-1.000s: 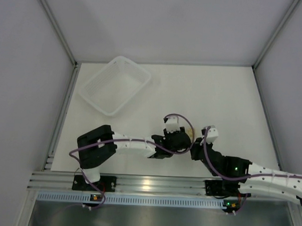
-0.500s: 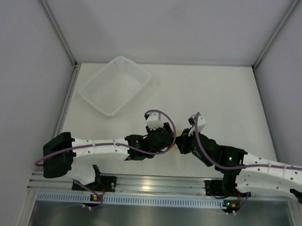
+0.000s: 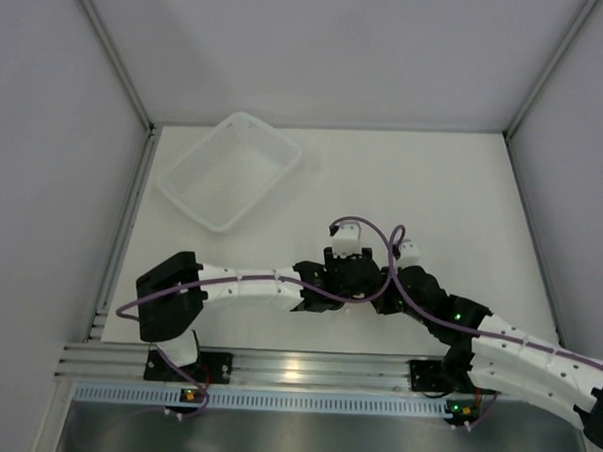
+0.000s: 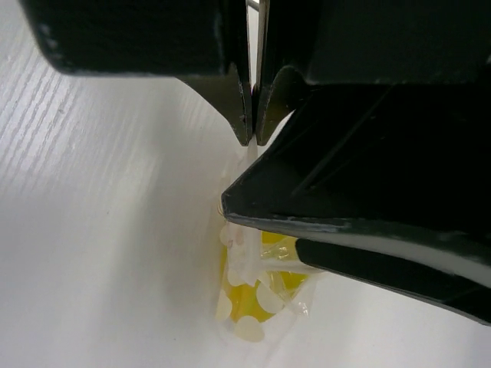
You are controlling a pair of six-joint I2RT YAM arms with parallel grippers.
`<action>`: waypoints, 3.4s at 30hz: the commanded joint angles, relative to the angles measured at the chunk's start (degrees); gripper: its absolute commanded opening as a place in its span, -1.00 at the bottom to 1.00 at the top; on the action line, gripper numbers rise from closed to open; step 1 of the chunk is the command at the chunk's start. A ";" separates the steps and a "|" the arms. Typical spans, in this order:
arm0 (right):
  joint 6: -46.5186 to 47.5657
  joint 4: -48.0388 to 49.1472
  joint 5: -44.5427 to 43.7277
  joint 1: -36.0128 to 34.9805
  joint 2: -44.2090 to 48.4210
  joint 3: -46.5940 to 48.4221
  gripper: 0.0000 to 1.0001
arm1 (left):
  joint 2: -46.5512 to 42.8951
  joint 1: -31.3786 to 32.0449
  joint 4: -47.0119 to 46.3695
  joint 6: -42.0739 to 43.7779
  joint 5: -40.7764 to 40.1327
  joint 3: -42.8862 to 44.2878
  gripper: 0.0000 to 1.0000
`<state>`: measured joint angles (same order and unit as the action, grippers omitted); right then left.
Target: Open the zip-top bag and remove the fake food
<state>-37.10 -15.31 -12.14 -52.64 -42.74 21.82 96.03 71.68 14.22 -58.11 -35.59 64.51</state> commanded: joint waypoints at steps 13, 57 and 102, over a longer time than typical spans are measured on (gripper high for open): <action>1.51 6.52 2.39 1.05 2.58 3.31 -1.00 | -4.09 3.46 2.57 -0.25 -3.42 2.11 -0.04; 2.02 -10.51 -10.09 1.05 -0.24 15.17 -1.00 | 3.03 -0.66 -7.20 -7.55 -6.04 -1.31 -1.00; -5.08 -5.26 -6.49 -3.95 -20.18 22.99 -1.00 | -17.45 -8.24 14.52 8.19 3.87 -1.94 -1.00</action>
<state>-41.04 -22.00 -16.03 -54.17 -62.26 40.34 81.56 62.02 27.62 -51.88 -34.41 60.31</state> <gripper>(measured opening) 0.007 0.013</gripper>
